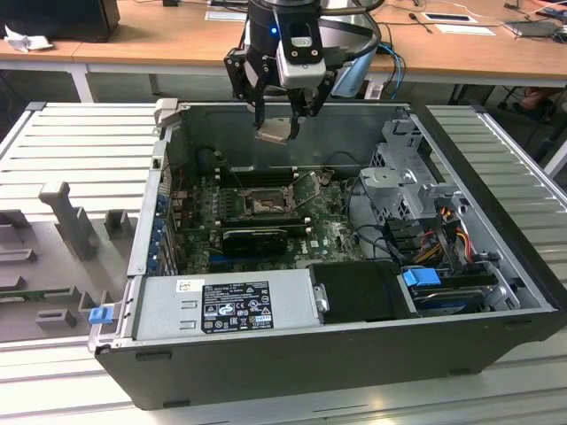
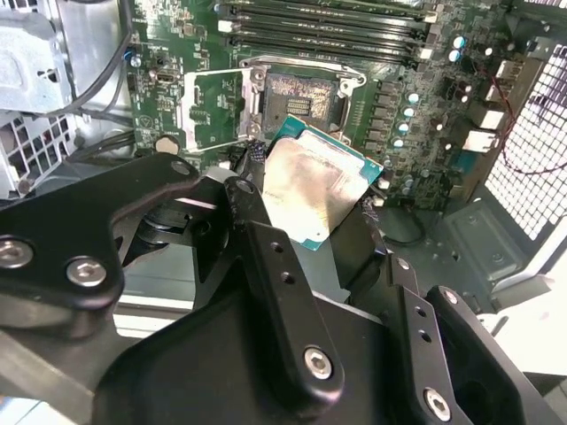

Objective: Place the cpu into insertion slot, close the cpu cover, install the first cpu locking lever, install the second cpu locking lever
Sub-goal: 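Place the cpu into insertion slot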

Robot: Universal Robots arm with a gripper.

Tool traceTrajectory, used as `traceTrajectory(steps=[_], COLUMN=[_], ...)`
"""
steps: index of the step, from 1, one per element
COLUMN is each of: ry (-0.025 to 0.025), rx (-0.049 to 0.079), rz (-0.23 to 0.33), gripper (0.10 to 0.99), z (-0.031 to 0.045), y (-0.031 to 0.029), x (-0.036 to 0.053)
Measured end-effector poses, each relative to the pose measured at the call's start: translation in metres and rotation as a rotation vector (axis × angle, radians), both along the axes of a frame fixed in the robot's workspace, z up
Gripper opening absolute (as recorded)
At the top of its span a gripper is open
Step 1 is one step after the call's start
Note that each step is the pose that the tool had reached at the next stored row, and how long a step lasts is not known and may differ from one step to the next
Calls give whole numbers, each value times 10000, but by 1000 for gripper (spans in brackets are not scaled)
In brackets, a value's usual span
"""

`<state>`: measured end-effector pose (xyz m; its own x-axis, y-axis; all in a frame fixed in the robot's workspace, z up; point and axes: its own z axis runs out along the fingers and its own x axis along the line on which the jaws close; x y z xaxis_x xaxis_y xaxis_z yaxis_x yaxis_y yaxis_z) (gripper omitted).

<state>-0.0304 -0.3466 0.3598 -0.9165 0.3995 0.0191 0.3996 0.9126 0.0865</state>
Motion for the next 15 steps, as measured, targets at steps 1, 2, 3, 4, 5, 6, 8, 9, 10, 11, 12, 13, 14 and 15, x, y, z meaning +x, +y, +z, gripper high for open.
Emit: traceTrajectory(steps=[1, 2, 3, 4, 5, 6, 8, 9, 10, 11, 12, 13, 14, 15], ry=[-1, -1, -1, -1, -1, -1, 0, -1, -1, -1, -1, -1, -1, -1], rx=[-1, -3, -5, -5, -5, -5, -6, -6, -5, -5, -6, -6, -7, -8], rz=[-158, -320, -543, -724, -826, -1012, -1135, -1153, -1161, -1180, -1227, -1343, -1429, -1545], gripper=[541, 541, 541, 541, 541, 541, 541, 541, 541, 541, 541, 541, 541, 541], z=[-2, -4, -5, -7, -7, -9, -10, -11, -12, -12, -13, -15, -17, -18], y=[0, 0, 0, 0, 0, 0, 0, 0, 0, 1, 0, 0, 0, 0], x=[0, 0, 0, 0, 0, 0, -5, -13, -22, -31, -31, -31, -31, -31])
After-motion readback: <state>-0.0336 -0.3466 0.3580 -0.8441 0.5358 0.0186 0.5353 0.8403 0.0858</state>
